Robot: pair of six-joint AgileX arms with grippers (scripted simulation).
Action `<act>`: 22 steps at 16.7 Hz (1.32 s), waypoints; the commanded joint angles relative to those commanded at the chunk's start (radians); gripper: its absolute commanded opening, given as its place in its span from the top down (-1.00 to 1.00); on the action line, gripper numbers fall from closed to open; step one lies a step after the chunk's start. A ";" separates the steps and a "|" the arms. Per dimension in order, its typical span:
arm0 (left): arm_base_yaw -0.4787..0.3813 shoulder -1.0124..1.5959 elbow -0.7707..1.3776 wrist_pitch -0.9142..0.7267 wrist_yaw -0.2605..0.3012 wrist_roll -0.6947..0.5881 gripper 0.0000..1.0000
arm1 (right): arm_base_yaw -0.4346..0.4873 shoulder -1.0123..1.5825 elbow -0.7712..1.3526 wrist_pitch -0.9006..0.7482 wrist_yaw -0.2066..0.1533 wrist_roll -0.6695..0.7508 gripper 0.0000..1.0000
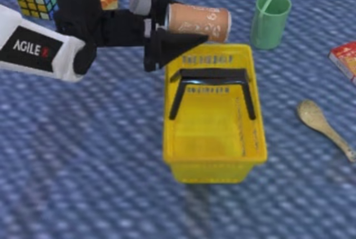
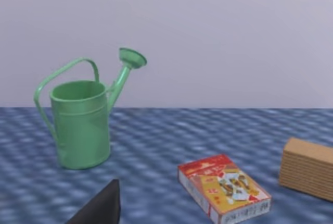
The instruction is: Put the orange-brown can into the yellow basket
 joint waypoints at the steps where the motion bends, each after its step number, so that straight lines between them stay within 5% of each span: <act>1: 0.003 0.029 -0.012 0.044 0.000 -0.001 1.00 | 0.000 0.000 0.000 0.000 0.000 0.000 -1.00; 8: 0.008 0.083 -0.039 0.117 -0.002 -0.002 1.00 | 0.000 0.000 0.000 0.000 0.000 0.000 -1.00; 21: 0.008 0.083 -0.039 0.117 -0.002 -0.002 -0.96 | 0.000 0.000 0.000 0.000 0.000 0.000 -1.00; 22: 0.008 0.083 -0.039 0.117 -0.002 -0.002 -1.00 | 0.000 0.000 0.000 0.000 0.000 0.000 -1.00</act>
